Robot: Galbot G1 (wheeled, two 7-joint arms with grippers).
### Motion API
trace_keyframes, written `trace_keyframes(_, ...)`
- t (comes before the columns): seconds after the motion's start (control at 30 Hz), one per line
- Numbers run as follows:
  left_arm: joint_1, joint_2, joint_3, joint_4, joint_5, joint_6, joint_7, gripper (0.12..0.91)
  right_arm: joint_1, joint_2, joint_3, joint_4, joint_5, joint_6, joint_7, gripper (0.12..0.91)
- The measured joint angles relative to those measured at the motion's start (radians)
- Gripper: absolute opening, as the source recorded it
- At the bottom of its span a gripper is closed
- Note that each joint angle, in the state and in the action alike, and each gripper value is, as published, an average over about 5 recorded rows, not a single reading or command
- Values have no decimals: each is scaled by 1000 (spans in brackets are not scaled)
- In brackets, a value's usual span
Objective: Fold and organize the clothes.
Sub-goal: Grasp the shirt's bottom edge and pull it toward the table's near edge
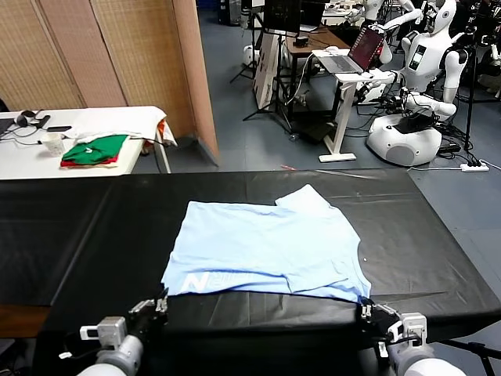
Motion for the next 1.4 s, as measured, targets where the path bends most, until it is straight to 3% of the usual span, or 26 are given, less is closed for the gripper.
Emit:
trace_keyframes(0.43, 126, 10, -55, -55, 185, -5, -32, 144, -44, -54, -4, 72, 34, -59, 29, 141)
trace_keyframes(0.87, 276, -14, -124, -126, 242, -9, -46, 144, -49, -72, -16, 85, 49, -83, 14, 156)
trace_keyframes(0.97, 285, -21, -125, -134, 239, -2, -47, 144, -61, -73, -12, 100, 49, -83, 1, 270)
trace_keyframes(1.1, 288, -29, -124, -135, 236, 11, -59, 178, -80, -73, 0, 125, 47, -83, 0, 514)
trace_keyframes(1.27, 304, -29, -137, -148, 229, 28, -73, 451, -97, -71, 25, 165, 54, -83, 3, 815)
trace_keyframes(1.4, 318, -28, -151, -175, 224, 35, -71, 697, -82, -68, 42, 187, 77, -83, -6, 898)
